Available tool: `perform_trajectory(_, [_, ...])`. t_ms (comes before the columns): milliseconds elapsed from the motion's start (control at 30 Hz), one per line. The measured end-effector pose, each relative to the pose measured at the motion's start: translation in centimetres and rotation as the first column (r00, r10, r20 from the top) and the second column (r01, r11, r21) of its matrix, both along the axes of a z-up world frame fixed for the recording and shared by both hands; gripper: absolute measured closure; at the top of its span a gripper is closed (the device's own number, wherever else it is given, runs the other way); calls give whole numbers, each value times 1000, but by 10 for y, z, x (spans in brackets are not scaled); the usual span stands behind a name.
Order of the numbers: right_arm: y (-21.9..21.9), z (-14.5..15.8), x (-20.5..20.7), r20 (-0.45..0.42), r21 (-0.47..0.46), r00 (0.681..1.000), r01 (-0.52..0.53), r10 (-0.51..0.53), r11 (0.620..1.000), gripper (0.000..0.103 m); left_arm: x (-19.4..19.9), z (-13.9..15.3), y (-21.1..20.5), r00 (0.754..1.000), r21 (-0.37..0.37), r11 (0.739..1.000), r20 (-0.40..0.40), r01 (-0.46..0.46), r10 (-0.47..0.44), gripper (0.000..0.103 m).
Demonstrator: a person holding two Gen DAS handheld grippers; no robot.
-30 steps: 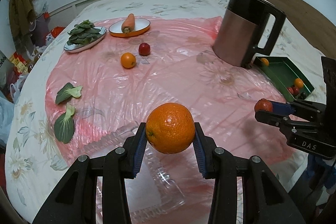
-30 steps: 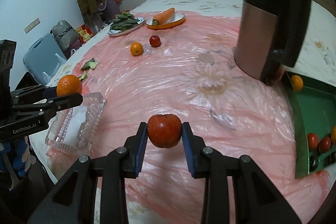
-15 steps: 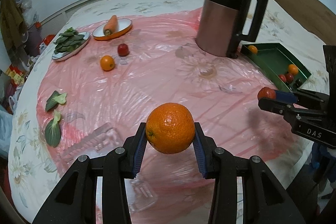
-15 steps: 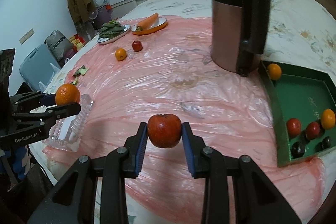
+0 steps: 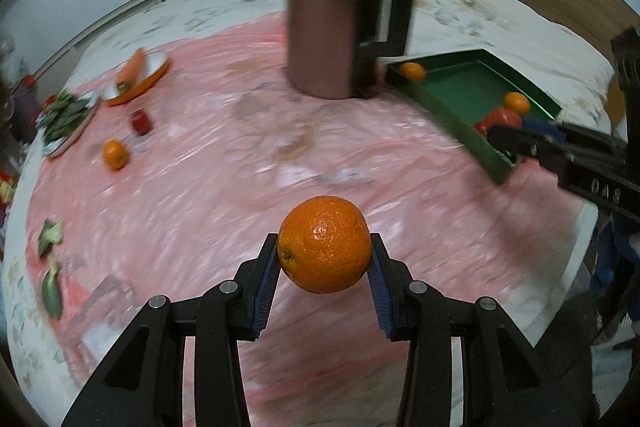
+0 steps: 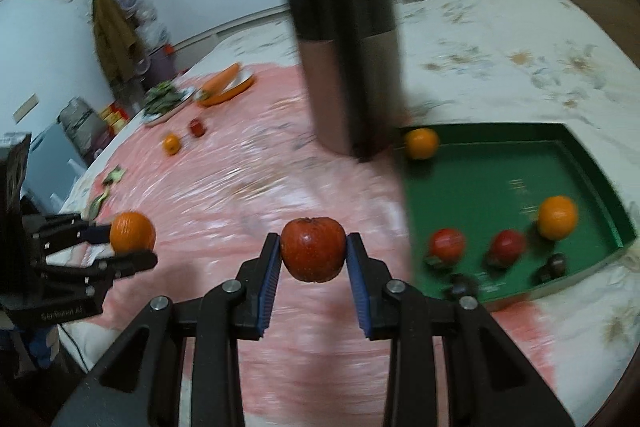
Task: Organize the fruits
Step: 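Carry the red apple and orange to the green tray and lower them, then open both tools to release the apple and orange in the green tray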
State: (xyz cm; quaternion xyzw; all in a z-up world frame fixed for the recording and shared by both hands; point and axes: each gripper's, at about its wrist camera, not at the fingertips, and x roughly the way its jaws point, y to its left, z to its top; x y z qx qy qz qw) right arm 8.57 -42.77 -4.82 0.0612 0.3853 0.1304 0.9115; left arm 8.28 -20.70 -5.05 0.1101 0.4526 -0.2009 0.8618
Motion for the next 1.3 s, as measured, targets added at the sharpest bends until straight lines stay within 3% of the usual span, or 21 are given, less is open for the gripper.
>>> perform_trajectory(200, [-68,6,7,31,-13,989,143,-142,990,72,12,6,-58,995,-14,995,3,97,-97,66])
perform_trajectory(533, [-179,-14,9,3,-54,925,380,-380,923,72,49,7,-158,975,-42,974,12,222,-222,66])
perform_trajectory(900, [-207,-38,35,-22,-149,919,386,-394,910,72,91,-20,-217,971,-21,972,-25,236,-236,66])
perform_trajectory(1300, [-214,-58,48,-73,-215,912,382,-405,899,71,103,-49,-234,966,6,970,-90,243,-242,65])
